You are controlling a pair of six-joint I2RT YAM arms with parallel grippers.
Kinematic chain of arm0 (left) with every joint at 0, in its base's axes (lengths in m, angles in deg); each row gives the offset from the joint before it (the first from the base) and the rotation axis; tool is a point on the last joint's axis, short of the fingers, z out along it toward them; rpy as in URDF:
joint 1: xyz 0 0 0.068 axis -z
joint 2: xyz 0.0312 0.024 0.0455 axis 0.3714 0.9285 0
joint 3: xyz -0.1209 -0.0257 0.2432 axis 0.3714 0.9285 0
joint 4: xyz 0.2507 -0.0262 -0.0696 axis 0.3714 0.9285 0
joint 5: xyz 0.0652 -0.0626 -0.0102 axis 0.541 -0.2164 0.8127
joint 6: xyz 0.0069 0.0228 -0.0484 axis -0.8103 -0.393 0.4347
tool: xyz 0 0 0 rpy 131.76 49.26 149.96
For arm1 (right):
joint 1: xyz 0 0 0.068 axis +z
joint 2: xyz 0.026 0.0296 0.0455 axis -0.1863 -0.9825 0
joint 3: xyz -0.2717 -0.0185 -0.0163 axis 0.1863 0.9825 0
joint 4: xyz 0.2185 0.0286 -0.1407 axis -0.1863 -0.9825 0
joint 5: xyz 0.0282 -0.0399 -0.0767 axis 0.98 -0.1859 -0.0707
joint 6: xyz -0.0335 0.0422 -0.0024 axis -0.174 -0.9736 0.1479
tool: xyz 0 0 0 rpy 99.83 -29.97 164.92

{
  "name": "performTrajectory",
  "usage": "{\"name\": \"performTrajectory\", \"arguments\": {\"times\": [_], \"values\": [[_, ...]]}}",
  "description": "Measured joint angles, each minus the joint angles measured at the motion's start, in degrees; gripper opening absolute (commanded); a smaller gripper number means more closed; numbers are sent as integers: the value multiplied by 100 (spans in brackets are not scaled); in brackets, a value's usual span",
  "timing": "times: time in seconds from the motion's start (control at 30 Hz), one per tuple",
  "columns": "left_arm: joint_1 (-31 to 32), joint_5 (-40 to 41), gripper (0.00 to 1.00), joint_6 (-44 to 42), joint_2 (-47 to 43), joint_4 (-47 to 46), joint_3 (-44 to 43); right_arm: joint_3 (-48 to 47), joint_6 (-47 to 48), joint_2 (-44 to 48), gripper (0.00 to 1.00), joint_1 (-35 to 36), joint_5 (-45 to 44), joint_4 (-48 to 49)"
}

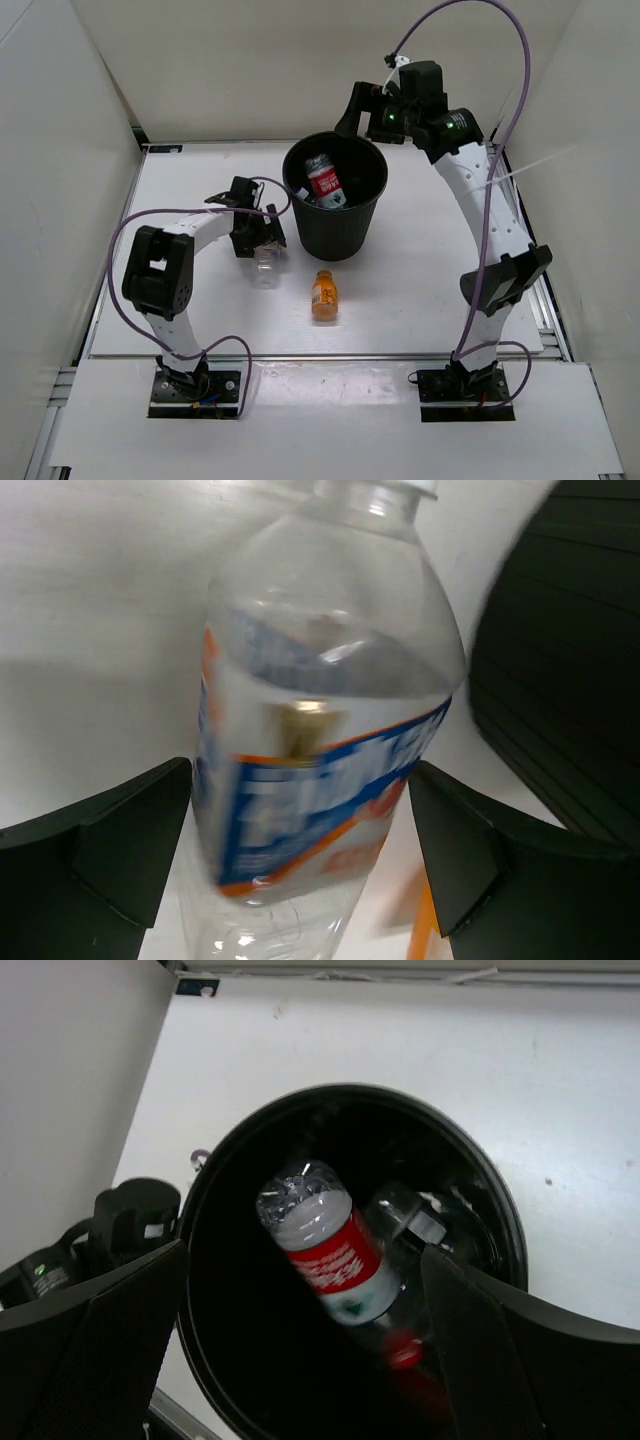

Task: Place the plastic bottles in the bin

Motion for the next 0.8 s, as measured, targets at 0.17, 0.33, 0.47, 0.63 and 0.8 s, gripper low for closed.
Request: {"name": "performTrajectory", "arguments": {"times": [0.17, 0.33, 0.47, 0.63, 0.8], "values": [[13, -94, 74, -120, 352, -63, -192, 730, 20, 903, 100, 138, -166, -225], [-59, -203, 47, -142, 286, -105, -195, 1460, -74, 2288, 100, 240, -256, -470], [-216, 55, 49, 26, -407, 184, -186, 2216, -256, 3206, 100, 192, -481, -546], [-402, 308, 58, 315, -935, 754, -2166, 3359, -643, 3720, 100, -181, -522, -597], [94, 98, 72, 328, -793, 527, -4470, 4295, -1176, 3657, 100, -667, -417, -643]]}}
